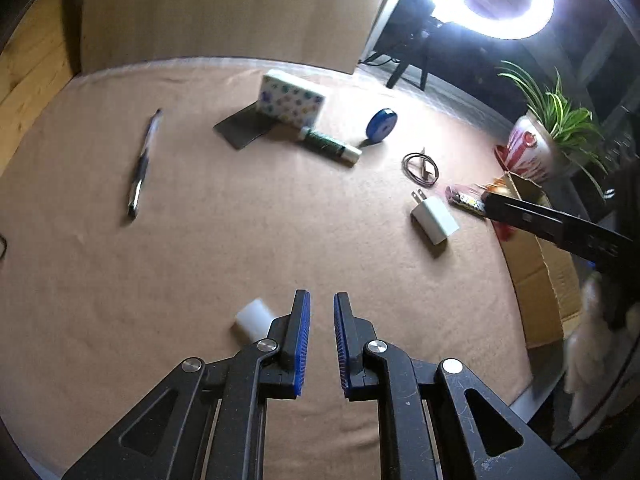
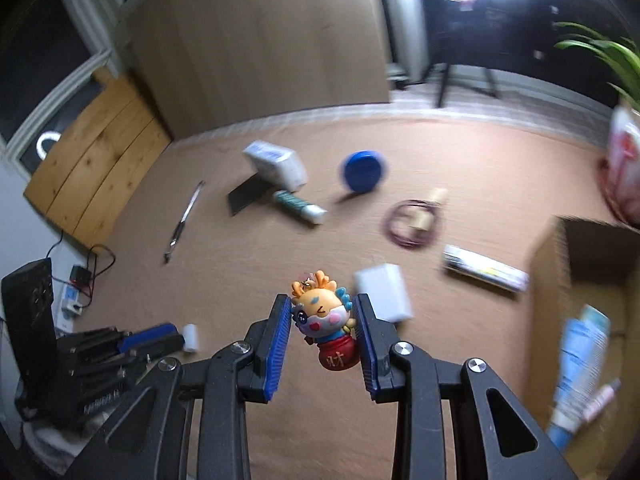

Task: Organize objects
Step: 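Grasp the white eraser with the left tool while the right tool lifts the plush toy, then carry the plush toy and eraser into the cardboard box and open both tools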

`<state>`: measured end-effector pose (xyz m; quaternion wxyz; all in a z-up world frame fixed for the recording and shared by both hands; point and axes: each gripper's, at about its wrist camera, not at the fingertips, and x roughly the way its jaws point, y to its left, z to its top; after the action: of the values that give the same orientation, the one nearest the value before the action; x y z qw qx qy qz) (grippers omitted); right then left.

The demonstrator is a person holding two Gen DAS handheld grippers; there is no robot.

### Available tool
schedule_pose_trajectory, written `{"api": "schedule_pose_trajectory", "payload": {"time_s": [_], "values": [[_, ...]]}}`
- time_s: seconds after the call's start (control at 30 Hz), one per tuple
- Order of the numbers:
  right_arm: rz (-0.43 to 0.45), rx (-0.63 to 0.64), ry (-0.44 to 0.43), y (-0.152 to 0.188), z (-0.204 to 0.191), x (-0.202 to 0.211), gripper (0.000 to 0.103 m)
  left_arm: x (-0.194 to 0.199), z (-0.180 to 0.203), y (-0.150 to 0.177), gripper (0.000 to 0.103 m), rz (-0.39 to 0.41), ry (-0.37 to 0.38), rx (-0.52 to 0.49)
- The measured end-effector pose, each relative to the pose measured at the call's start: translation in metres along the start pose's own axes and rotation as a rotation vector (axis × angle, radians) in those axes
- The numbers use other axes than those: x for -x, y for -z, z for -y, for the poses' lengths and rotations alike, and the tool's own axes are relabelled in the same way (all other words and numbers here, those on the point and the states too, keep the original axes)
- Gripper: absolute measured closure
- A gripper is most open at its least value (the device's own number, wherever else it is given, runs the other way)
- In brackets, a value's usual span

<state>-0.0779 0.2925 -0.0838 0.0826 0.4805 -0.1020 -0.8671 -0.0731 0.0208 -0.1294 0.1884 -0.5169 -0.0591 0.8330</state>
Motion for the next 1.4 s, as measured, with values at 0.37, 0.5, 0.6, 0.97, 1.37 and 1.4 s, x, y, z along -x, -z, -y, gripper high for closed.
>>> {"api": "schedule_pose_trajectory", "payload": {"time_s": [0.37,0.5,0.6,0.97,1.37,1.4], "values": [[0.041,-0.071,0.063,0.024,0.045,0.035,0.074,-0.023,-0.023,0.017,0.047,-0.06,-0.162,-0.054],[0.043,-0.079,0.071,0.026,0.051,0.038,0.074,-0.035,-0.019,0.014,0.049,-0.064,-0.174,-0.063],[0.056,-0.085,0.082,0.026,0.056,0.044,0.074,-0.045,-0.014,0.017,0.066,-0.089,-0.185,-0.09],[0.109,-0.123,0.123,0.028,0.084,0.074,0.074,-0.039,-0.014,0.011,0.087,-0.073,-0.168,-0.047],[0.182,-0.199,0.214,0.043,0.132,0.125,0.074,-0.021,0.035,-0.02,0.089,-0.009,-0.052,-0.087],[0.186,-0.206,0.22,0.045,0.137,0.129,0.074,-0.017,0.039,-0.023,0.089,0.0,-0.043,-0.088]]}}
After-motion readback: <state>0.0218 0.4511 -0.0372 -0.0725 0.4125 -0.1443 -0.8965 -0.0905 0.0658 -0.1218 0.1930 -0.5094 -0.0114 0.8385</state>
